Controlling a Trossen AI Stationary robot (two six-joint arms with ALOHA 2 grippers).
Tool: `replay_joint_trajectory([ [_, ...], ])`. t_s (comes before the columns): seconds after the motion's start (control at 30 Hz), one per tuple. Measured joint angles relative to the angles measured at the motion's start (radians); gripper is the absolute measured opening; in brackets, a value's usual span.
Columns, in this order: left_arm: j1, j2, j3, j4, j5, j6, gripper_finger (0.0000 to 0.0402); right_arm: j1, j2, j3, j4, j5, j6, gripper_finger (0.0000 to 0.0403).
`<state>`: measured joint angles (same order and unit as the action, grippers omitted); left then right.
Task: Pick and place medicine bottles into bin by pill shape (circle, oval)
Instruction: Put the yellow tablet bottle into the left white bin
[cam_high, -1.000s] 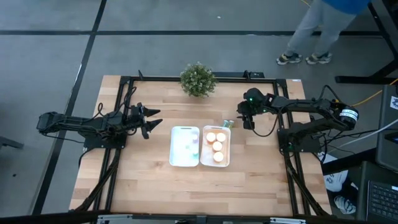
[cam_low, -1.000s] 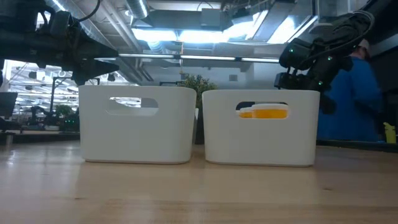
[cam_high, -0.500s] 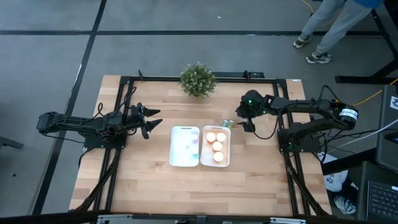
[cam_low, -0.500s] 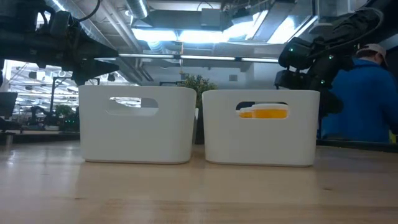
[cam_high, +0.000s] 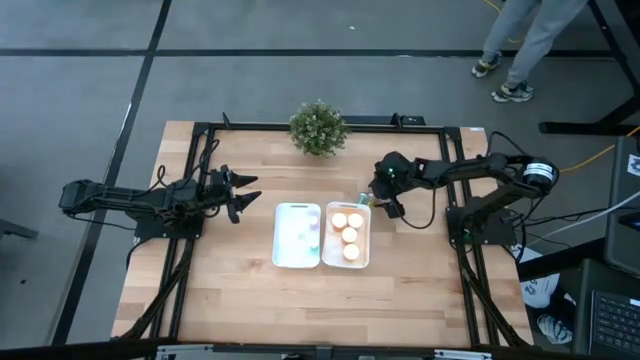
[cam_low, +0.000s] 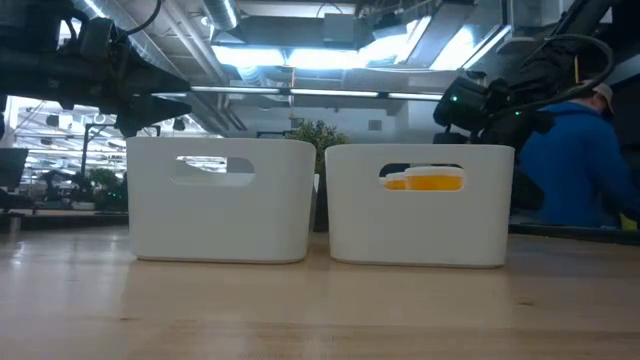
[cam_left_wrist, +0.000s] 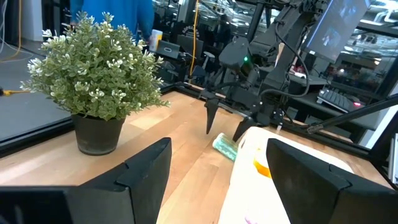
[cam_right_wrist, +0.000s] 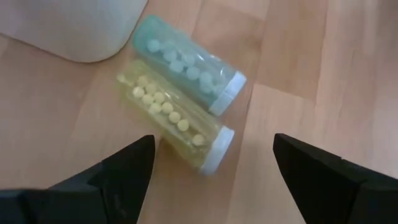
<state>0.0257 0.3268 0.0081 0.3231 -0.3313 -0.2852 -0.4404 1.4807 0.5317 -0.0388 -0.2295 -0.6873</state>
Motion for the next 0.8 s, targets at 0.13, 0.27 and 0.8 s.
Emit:
replay_joint_trajectory([
  [0.13, 0.0, 0.0, 0.0, 0.0, 0.0, 0.0, 0.0255, 0.0, -0.003, 0.001, -0.028, -0.002, -0.002, 0.0329],
  [0.27, 0.0, 0.0, 0.0, 0.0, 0.0, 0.0, 0.0255, -0.001, -0.003, 0.0, -0.05, -0.053, -0.005, 0.0306],
  [0.8, 0.0, 0.0, 0.0, 0.0, 0.0, 0.0, 0.0255, 0.0, -0.005, 0.002, -0.157, -0.149, 0.15, 0.0176],
])
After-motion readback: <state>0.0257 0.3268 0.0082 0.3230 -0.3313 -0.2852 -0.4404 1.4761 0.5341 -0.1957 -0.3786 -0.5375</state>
